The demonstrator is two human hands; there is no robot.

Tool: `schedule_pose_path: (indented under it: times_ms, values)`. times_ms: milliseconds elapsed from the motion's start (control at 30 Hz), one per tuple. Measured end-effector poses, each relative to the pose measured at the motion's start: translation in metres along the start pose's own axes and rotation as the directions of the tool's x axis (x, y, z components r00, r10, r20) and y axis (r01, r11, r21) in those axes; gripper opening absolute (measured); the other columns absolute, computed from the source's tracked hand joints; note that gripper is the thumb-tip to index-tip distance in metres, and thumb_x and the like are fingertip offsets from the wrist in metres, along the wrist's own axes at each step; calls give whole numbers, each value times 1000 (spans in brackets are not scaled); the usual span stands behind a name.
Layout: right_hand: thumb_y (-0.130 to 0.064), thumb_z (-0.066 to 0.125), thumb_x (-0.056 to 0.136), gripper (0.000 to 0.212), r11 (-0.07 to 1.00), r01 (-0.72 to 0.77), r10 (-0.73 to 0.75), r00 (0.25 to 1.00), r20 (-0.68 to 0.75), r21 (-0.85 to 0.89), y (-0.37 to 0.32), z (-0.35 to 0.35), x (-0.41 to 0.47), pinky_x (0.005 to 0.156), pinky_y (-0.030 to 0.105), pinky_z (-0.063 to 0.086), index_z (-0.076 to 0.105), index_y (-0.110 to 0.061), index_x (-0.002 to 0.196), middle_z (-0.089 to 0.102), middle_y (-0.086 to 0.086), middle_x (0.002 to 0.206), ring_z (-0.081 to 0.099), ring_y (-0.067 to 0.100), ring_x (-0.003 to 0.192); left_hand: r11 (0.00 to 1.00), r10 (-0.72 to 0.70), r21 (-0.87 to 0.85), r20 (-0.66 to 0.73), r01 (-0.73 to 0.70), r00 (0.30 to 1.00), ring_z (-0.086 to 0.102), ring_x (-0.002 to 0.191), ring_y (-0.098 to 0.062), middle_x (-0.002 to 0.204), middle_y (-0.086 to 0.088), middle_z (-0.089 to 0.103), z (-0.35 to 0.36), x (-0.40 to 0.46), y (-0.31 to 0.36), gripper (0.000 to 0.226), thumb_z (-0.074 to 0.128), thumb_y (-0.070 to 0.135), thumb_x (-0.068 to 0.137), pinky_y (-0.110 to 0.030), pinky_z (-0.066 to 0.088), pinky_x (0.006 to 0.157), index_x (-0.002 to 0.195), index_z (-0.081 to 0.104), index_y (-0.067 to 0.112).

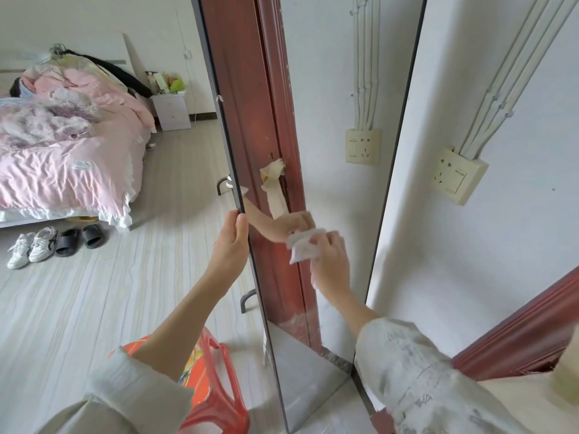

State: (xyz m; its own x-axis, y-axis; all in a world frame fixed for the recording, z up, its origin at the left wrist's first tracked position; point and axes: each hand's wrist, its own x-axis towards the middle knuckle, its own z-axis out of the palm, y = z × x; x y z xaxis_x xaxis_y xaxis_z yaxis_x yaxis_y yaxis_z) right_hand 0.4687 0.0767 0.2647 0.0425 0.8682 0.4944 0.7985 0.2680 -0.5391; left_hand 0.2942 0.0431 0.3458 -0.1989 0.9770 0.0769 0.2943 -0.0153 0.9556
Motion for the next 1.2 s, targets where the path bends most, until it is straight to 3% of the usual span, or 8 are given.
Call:
schedule_pose_path:
  times_ms: [200,367,533,667,867,967,1100,1200]
  values:
    - [-3,51,86,28,984,-175,153,917,369,25,4,17,-33,79,28,50,58,-11,112,48,3,102,52,17,87,996,-20,-79,81,27,996,43,82,-19,86,-5,39,-7,1,-1,33,27,36,99,-39,45,82,93,44,8]
    - [-1,52,80,29,978,7,-22,997,69,207,-40,-16,2,69,24,43,61,-9,107,52,8,100,55,23,87,969,-73,-217,195,115,978,54,114,-19,121,1,58,-14,0,-3,37,25,46,98,-43,42,102,114,55,29]
    - [-15,48,78,25,928,330,-319,944,-86,175,-86,-23,17,54,24,43,66,-9,94,55,7,91,54,20,85,945,-82,-292,221,146,972,56,115,-17,121,-1,62,-16,-6,3,46,22,44,99,-37,40,103,121,55,22]
    - [-8,51,79,21,931,337,-347,936,60,142,-64,4,-20,63,18,45,67,-12,92,59,3,94,52,15,89,944,-8,-320,217,79,976,65,98,-17,101,-1,69,-16,-10,4,46,19,38,101,-33,49,90,101,62,22]
    - [2,50,82,30,984,180,-161,854,495,9,-2,11,-49,75,25,44,65,-6,106,54,5,105,53,21,100,981,-29,-183,180,63,983,56,106,-26,104,-12,55,-10,-7,-11,34,37,36,96,-42,44,99,106,52,7]
    - [-2,51,81,31,989,145,-122,922,367,-36,11,-8,-35,75,20,39,67,-14,105,54,2,102,51,17,96,989,-35,-137,140,55,990,52,94,-15,87,7,51,-1,-11,-24,21,38,33,96,-35,42,94,96,51,17]
    - [8,52,76,31,999,35,-38,995,89,29,21,-36,1,77,33,45,62,-1,103,55,16,103,55,34,96,992,-66,-98,66,73,996,37,80,-15,82,0,33,11,-17,-30,31,30,35,98,-33,37,82,98,45,8]
    - [11,51,76,32,999,9,-6,997,-78,36,20,-43,30,77,24,38,60,-1,105,52,16,104,55,34,96,997,-26,-70,35,28,999,32,74,-14,79,0,30,17,-21,-27,30,26,32,100,-32,35,75,96,42,7]
